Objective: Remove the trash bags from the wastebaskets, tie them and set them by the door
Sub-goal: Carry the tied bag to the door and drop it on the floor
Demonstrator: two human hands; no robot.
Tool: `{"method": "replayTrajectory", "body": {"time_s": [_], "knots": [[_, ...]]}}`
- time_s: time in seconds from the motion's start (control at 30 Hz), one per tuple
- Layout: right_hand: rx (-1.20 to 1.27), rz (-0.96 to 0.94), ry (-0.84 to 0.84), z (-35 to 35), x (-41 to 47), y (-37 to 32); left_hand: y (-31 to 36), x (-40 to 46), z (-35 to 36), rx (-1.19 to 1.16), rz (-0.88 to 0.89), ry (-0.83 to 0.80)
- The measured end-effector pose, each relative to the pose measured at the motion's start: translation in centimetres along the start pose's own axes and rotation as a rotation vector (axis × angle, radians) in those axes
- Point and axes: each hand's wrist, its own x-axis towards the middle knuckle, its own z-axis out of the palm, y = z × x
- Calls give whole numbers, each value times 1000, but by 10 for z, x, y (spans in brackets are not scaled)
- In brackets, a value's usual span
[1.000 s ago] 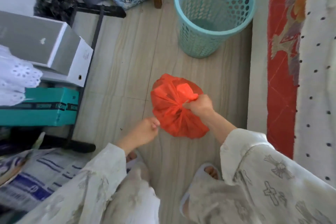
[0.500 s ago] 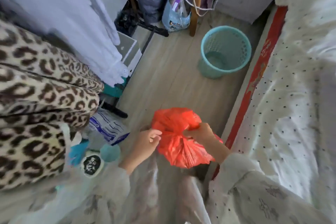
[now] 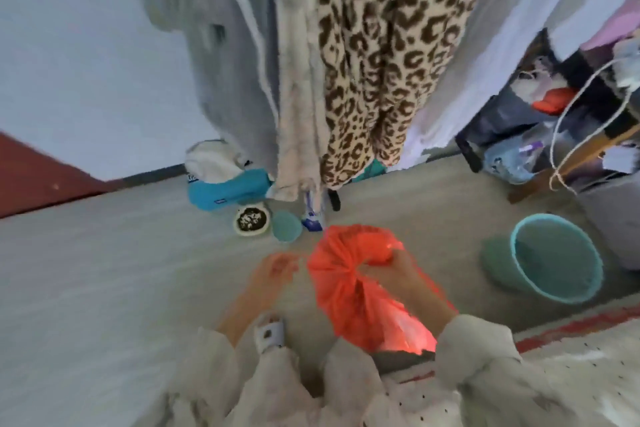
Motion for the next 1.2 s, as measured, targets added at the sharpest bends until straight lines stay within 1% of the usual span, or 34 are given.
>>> {"method": "replayTrajectory", "body": {"time_s": [0.17, 0.27, 0.37, 0.5, 0.67, 0.8, 0.87, 1.0, 1.2], "knots": [[-254, -133, -227, 86, -22, -67, -35, -52, -91, -253, -20, 174], [-333, -227, -286, 153, -38, -108, -80, -81, -152, -344, -63, 286], [-457, -246, -400, 228, -63, -152, -128, -114, -218, -438, -89, 385], [-418, -184, -452, 325, -84, -194, -176, -151, -298, -520, -91, 481], [-375, -198, -579, 455, -118, -254, -227, -195, -397, -623, -108, 690], [-367, -149, -766, 550, -139, -303, -263, -219, -461, -722, -172, 830], [-380, -182, -839, 598, -150, -325, -282, -226, -492, -762, -196, 889], [-471, -228, -963, 696, -165, -368, -318, -232, -560, -809, -227, 980], [-671, -293, -1060, 852, -163, -430, -372, -221, -684, -902, -291, 1103]]}}
